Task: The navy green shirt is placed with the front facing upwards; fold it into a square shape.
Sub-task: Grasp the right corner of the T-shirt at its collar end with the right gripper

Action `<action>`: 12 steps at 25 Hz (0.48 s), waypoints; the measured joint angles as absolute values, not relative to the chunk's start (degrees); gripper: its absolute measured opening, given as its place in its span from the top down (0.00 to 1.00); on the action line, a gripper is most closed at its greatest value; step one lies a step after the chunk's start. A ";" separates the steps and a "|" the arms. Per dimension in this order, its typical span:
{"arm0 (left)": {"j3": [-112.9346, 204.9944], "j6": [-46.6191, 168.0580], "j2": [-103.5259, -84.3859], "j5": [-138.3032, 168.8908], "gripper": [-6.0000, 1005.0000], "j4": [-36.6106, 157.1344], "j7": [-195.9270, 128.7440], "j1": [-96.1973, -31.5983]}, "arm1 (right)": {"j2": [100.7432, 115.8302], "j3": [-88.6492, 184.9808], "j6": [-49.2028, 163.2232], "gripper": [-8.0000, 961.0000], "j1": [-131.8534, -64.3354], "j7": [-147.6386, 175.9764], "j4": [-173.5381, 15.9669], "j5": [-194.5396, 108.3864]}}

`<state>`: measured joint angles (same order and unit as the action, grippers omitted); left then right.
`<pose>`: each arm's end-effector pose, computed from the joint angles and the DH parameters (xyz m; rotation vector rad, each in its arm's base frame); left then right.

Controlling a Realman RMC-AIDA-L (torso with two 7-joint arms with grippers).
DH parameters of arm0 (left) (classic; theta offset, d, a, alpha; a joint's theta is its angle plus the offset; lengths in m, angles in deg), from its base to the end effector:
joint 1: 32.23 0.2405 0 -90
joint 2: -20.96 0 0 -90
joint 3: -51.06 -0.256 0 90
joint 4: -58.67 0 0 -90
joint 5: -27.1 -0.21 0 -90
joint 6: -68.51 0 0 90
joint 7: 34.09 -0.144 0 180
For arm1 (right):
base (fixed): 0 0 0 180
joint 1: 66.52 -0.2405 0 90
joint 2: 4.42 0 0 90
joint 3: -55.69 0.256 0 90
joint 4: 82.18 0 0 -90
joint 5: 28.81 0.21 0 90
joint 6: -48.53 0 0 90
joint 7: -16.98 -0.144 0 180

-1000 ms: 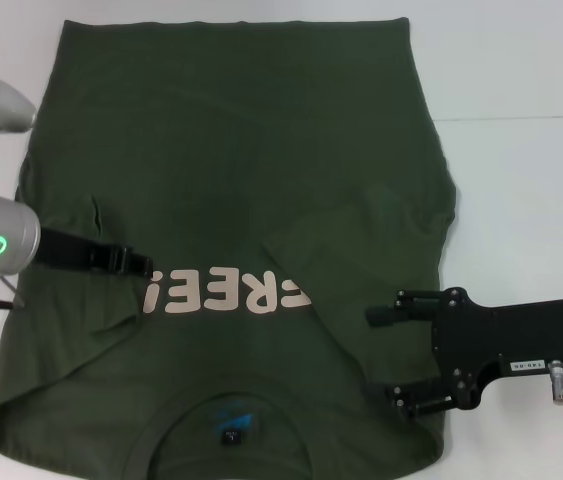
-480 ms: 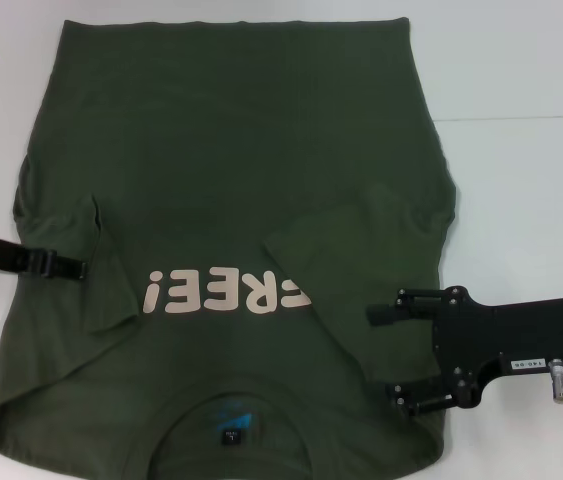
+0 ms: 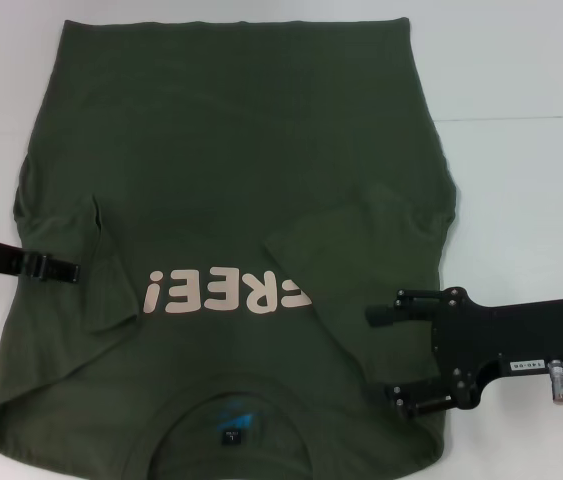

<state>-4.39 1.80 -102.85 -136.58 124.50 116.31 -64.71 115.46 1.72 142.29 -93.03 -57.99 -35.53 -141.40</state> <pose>-0.2778 0.3889 0.0376 -2.0076 -1.2735 0.2195 0.2433 0.3061 -0.0136 -2.9611 0.2937 0.5800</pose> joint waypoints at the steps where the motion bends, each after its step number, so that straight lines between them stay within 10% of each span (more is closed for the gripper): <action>1: -5.58 2.39 -102.83 -136.63 0.06 124.50 116.46 -64.54 | 115.46 1.72 142.29 0.05 -93.00 -57.99 -35.57 -141.40; 12: -8.94 5.43 -102.88 -136.70 0.06 124.76 116.20 -63.57 | 115.46 1.73 142.31 0.05 -92.97 -57.99 -35.93 -141.40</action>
<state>-8.94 5.43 -102.88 -136.70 124.76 116.20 -63.57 115.46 1.73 142.31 -92.97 -57.99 -35.93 -141.40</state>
